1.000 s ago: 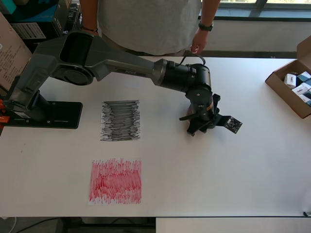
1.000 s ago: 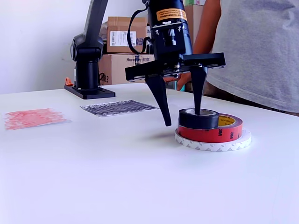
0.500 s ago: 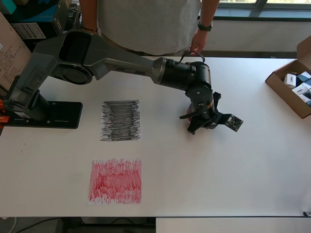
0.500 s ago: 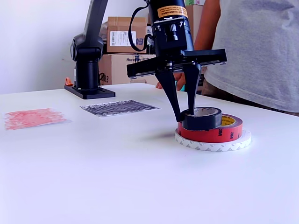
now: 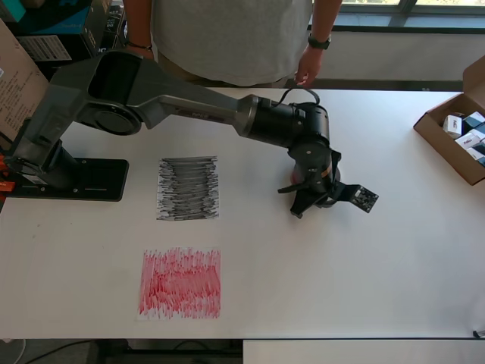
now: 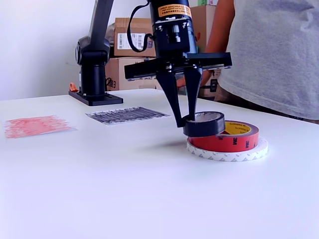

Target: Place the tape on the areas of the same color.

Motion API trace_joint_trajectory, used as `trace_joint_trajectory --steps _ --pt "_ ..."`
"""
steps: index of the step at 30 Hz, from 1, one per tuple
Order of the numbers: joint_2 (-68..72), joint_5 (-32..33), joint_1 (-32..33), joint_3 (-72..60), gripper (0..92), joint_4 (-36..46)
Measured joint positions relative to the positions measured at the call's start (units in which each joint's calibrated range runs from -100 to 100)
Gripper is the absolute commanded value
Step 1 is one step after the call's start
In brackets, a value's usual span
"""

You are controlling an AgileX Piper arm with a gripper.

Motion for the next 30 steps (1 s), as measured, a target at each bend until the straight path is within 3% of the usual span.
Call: trace_joint_trajectory --steps 12,30 --pt "-14.9 -15.1 0.9 13.4 0.0 -0.4" --pt "-52.6 -44.2 0.1 64.8 0.0 -32.0"
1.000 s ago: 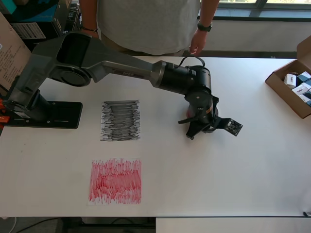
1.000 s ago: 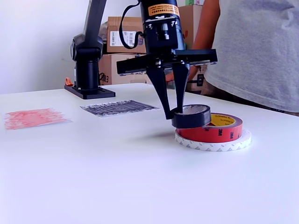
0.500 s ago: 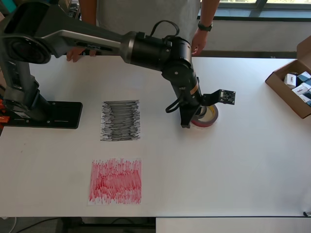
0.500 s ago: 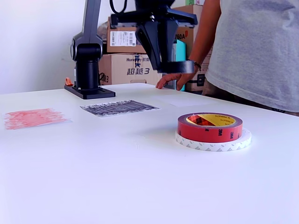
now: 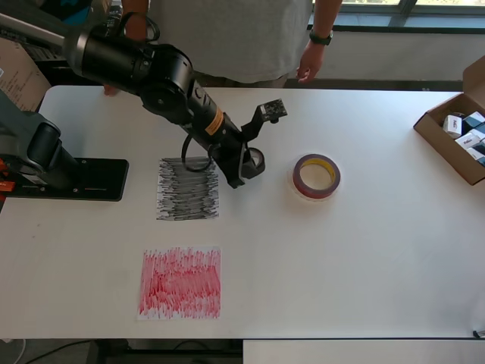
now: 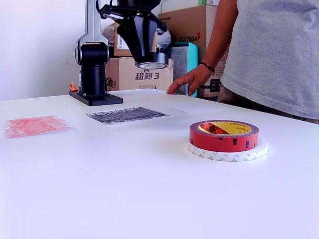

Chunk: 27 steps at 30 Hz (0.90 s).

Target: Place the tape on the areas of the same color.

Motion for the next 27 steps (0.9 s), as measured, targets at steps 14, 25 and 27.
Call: trace_joint_trajectory --steps 14,25,27 --pt "-2.0 -14.9 0.8 27.3 0.0 -14.3" --pt "-2.0 -17.5 2.4 31.0 0.1 -14.8" --pt "-2.0 -17.5 2.4 31.0 1.8 -14.7"
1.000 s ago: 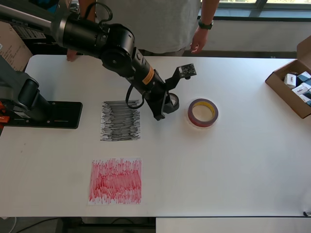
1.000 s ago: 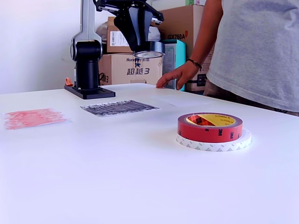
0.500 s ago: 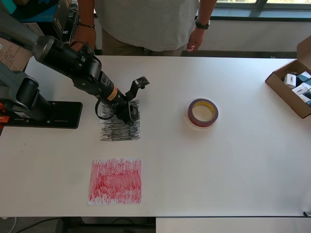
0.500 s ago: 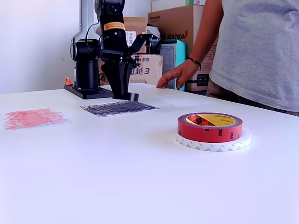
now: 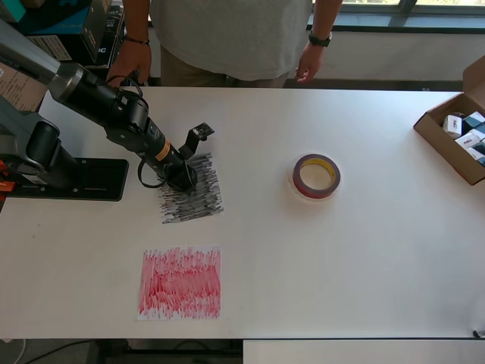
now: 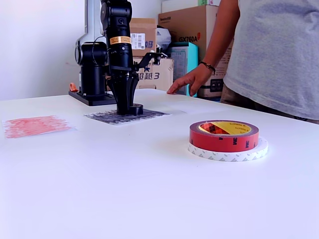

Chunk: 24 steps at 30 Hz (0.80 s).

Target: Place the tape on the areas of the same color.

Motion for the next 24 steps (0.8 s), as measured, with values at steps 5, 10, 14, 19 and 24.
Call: trace_joint_trajectory --steps 5,10,14,19,24 --pt "0.0 0.8 0.0 0.0 19.4 0.4" --pt "-0.2 3.5 0.0 -0.2 46.5 2.1" --pt "-1.2 5.6 0.0 -1.0 63.1 1.0" --pt "-1.2 6.1 0.0 -1.3 71.5 1.0" --pt "-1.2 8.4 0.0 -5.3 71.6 0.9"
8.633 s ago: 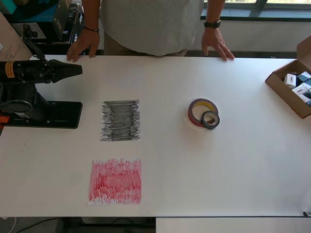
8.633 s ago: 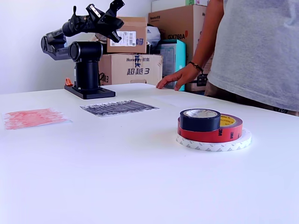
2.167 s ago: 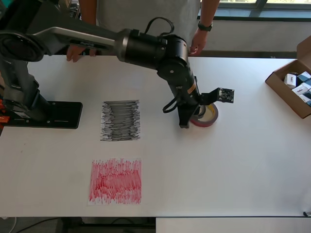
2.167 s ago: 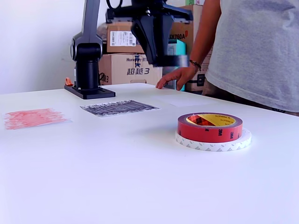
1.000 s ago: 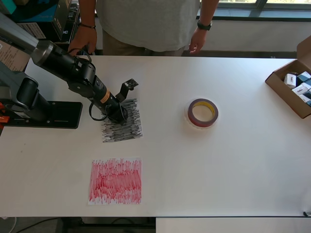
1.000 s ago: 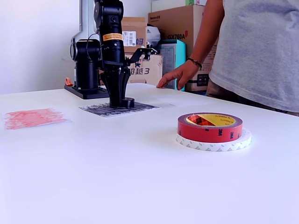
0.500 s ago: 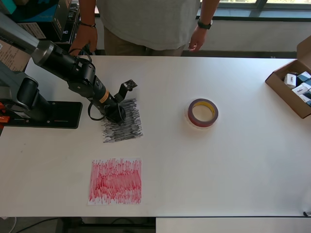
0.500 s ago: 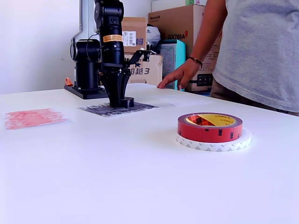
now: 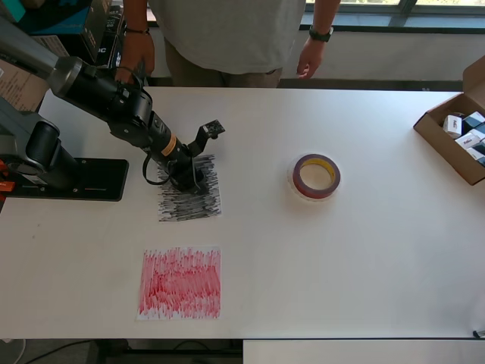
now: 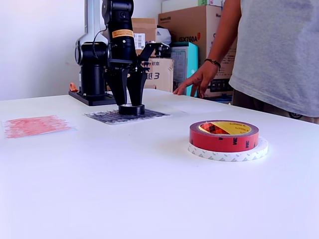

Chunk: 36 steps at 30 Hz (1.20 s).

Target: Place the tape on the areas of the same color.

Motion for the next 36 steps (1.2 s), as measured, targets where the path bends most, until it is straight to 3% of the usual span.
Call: trace_joint_trajectory --steps 9,14,29,36 --pt "1.0 10.8 1.0 -15.7 71.6 1.7" --pt "3.8 16.8 2.9 -27.8 71.4 6.9" --pt "31.4 34.7 4.3 -72.3 71.3 39.7" --pt "42.0 42.4 3.8 -90.2 71.3 49.5"
